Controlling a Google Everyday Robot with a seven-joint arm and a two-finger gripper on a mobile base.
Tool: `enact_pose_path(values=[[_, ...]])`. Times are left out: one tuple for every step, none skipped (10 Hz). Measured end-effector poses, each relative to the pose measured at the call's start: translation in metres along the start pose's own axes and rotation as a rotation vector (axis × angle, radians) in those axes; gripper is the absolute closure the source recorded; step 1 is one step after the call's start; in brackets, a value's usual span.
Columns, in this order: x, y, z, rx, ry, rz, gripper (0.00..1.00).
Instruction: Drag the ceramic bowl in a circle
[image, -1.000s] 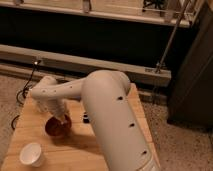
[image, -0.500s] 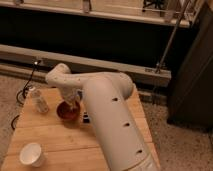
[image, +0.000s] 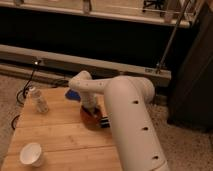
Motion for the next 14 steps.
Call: enact_pose_path(values=[[-0.011, -0.003, 0.0, -0.004, -0.003, 0.004, 1.0], [-0.024, -0.012, -0.002, -0.006, -0.002, 0.001, 1.0], [-0.032, -0.025, -0.018, -0.022, 0.024, -0.01, 1.0], [-0.037, -0.044, -0.032, -0.034, 0.046, -0.035, 1.0], [-0.039, -0.059, -0.042, -0.046, 0.062, -0.062, 1.0], [-0.04, -0.076, -0.052, -0.06, 0.074, -0.101, 1.0], [-0.037, -0.097, -0.062, -0.071, 0.085, -0.151, 1.0], [-0.028, -0.117, -0.069, -0.076, 0.099, -0.205, 1.0], [-0.013, -0.138, -0.076, -0.08, 0.12, -0.274, 1.0], [0.003, -0.159, -0.082, -0.081, 0.138, -0.342, 1.0], [0.021, -0.179, -0.09, -0.084, 0.162, -0.414, 1.0], [0.034, -0.188, -0.096, -0.093, 0.18, -0.458, 1.0], [0.057, -0.204, -0.106, -0.101, 0.212, -0.528, 1.0], [0.075, -0.212, -0.114, -0.106, 0.237, -0.57, 1.0]])
